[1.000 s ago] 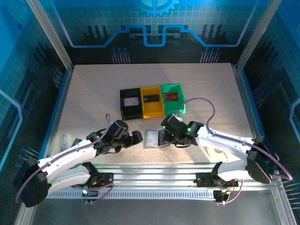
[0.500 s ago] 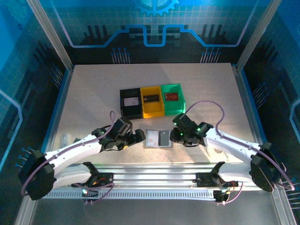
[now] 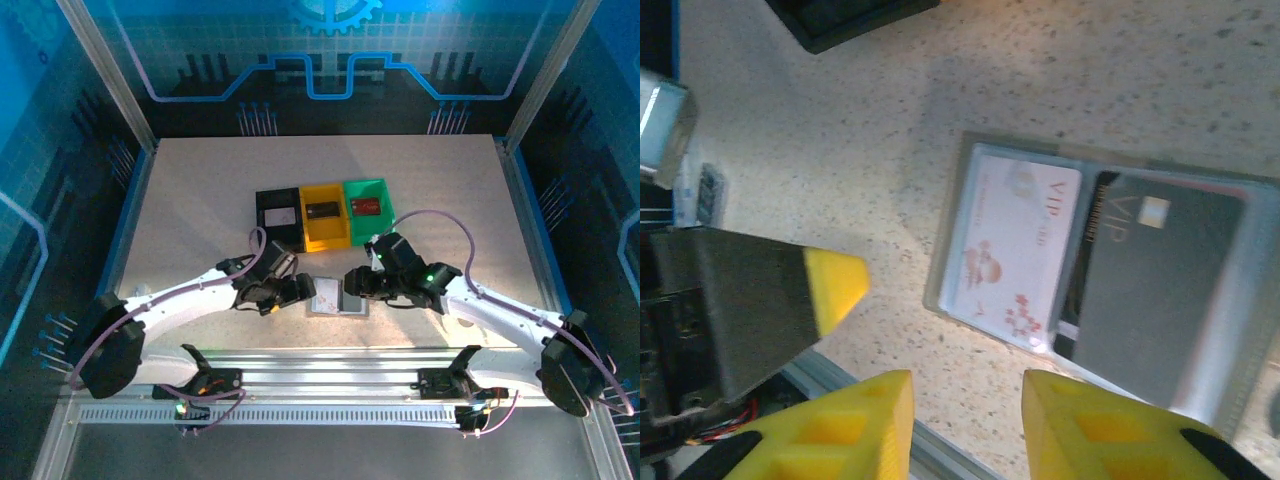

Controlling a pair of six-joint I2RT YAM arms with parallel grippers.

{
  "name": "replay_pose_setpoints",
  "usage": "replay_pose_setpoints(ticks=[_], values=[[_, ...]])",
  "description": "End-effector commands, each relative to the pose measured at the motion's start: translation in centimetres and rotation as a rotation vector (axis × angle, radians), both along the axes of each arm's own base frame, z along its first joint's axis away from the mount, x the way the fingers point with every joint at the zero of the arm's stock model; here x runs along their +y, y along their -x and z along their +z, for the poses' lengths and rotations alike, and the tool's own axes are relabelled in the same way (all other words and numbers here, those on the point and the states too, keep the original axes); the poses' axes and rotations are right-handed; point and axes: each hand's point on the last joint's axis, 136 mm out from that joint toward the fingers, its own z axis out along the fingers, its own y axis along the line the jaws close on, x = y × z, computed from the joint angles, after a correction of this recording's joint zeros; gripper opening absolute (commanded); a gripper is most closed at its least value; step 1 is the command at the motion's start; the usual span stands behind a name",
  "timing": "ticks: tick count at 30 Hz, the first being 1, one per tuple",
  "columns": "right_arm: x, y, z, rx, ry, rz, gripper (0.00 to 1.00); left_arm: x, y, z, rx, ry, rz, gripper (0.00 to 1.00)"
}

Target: Take the credit cards out of the card holder

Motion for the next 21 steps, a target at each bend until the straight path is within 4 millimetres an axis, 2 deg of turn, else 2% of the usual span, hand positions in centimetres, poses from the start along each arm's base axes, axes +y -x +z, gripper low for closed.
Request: replay_pose_setpoints(ticks=[1,7,11,15,21], values=[[2.1,0.0,-0.1,0.020,-0.071,0.039,0.32,-0.4,0.2,0.0,0.022,-0.033,-0.041,0.87],[3.0,-0.6,-1.9,0.067,-0.078,0.016,0.28,-1.2,0.2,-0.6,0.040,-0.062,-0.076,0.81],[2.7,-0.8,-3.5,0.103,-0.018,-0.017,0.24,-1.5,0.4,-1.3,0.057,-0.103,-0.100,0.79],[2.3,-1.0,-4.9,0.125,0.017,-0.054,0.25,-1.9,0.8,-2.1,0.074,-0.123,-0.114,0.78],[2.5,-1.2,-5.8,0.134,0.027,-0.055,0.25,-2.1,1.3,-3.6,0.101,-0.147,-0.120,0.74]])
